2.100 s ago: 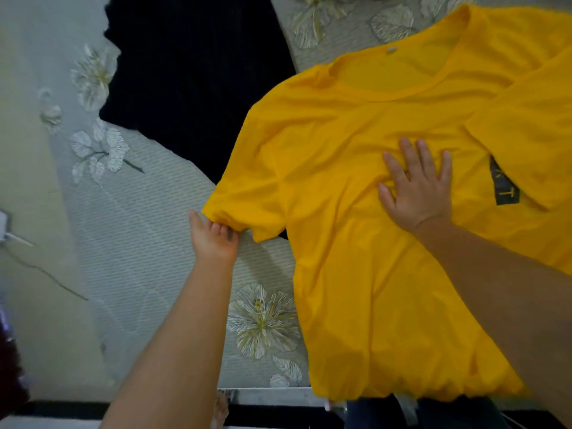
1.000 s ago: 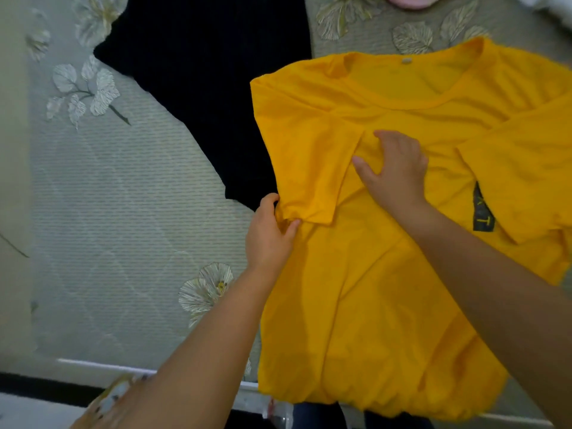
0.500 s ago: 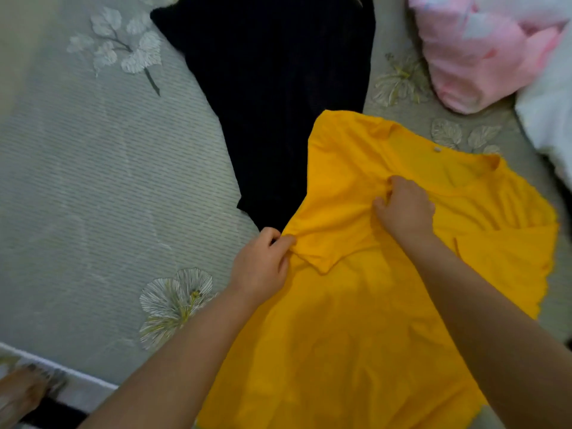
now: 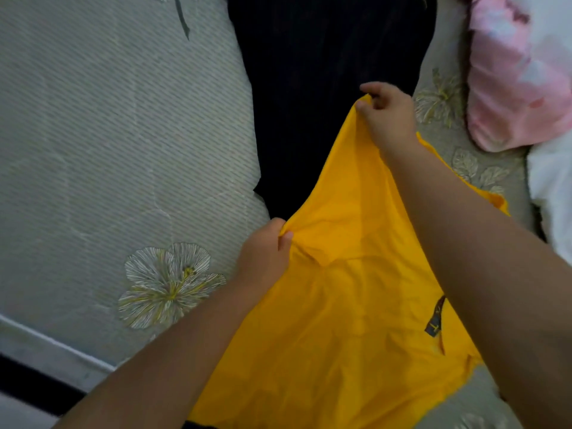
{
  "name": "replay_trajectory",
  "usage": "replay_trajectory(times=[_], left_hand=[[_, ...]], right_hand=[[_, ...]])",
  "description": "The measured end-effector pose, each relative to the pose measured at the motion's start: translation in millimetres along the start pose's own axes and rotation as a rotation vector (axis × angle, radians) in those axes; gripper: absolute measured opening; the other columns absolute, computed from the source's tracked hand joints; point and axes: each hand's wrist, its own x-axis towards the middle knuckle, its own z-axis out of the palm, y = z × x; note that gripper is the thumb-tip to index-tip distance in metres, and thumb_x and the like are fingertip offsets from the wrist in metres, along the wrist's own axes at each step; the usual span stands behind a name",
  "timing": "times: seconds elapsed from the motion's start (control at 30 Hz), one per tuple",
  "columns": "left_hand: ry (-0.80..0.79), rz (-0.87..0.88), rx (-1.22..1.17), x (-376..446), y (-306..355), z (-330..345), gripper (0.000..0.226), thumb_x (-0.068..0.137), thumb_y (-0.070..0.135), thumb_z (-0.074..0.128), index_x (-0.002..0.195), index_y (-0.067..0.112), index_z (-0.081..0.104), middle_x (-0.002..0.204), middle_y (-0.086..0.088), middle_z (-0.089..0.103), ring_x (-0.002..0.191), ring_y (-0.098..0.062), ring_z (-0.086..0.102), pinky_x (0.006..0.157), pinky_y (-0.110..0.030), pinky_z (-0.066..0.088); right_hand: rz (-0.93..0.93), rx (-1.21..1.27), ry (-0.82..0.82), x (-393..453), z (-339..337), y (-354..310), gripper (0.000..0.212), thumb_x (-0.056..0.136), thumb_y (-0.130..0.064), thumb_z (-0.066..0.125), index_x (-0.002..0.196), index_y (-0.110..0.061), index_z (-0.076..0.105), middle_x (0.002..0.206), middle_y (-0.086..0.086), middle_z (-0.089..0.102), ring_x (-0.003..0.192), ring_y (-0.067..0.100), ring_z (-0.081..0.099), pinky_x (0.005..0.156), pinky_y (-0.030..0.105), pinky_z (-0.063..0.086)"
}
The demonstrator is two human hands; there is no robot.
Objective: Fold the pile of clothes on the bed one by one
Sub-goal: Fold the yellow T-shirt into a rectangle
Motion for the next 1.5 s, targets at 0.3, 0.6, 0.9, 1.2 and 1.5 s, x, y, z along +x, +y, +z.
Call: replay_trajectory(times=[0.3, 0.6, 0.9, 1.2, 1.5], left_hand=[[0.083, 0.011, -0.012, 12.3, -13.1, -10.7, 0.022, 0.094, 0.017, 0.049, 0.102, -0.002, 0.056, 0.082, -0.013, 0.056, 0.076, -0.023, 0.049, 0.059, -0.026, 0.024], [-0.043, -0.044, 0.056, -24.5, -23.5, -17.4, 0.061, 0.085, 0.028, 0.063, 0.133, 0.004, 0.034, 0.129, -0.017, 0.048, 0.113, -0.032, 0.049, 0.084, -0.035, 0.040], [-0.156, -0.068, 0.264, -133.6, -81.3, -22.3, 0.053, 0.089, 0.021, 0.057, 0.133, 0.003, 0.035, 0.128, -0.018, 0.049, 0.112, -0.035, 0.050, 0.086, -0.040, 0.041], [0.052, -0.301, 0.185, -243.8, -124.2, -11.5, 0.017, 0.093, 0.013, 0.050, 0.100, -0.003, 0.052, 0.094, -0.016, 0.055, 0.082, -0.019, 0.045, 0.071, -0.027, 0.033], [0.345, -0.547, -0.611, -249.4, -111.5, -27.4, 0.020, 0.097, 0.009, 0.038, 0.112, 0.010, 0.052, 0.105, -0.001, 0.053, 0.096, -0.020, 0.051, 0.091, -0.032, 0.042]], right_hand=[[-0.051, -0.138, 0.007, -29.2, 1.1, -1.6, 0.044, 0.091, -0.014, 0.050, 0.133, -0.006, 0.042, 0.132, 0.010, 0.051, 0.119, 0.020, 0.049, 0.094, 0.017, 0.032], [0.281, -0.180, 0.202, -242.7, 8.1, 85.1, 0.044, 0.087, -0.006, 0.054, 0.128, 0.008, 0.045, 0.140, 0.029, 0.032, 0.132, 0.041, 0.030, 0.110, 0.036, 0.019], [1.040, 0.024, 0.235, -477.3, 32.8, 146.5, 0.058, 0.088, -0.022, 0.059, 0.134, 0.004, 0.035, 0.135, 0.026, 0.040, 0.126, 0.036, 0.036, 0.106, 0.047, 0.028], [1.246, 0.541, 0.378, -531.2, 67.7, 143.5, 0.030, 0.091, -0.023, 0.054, 0.109, 0.000, 0.048, 0.098, 0.009, 0.049, 0.091, 0.020, 0.046, 0.080, 0.030, 0.037], [1.161, 0.582, 0.355, -563.7, 28.3, 186.4, 0.034, 0.091, -0.003, 0.040, 0.062, -0.017, 0.031, 0.065, 0.002, 0.033, 0.064, 0.015, 0.034, 0.054, 0.024, 0.027]])
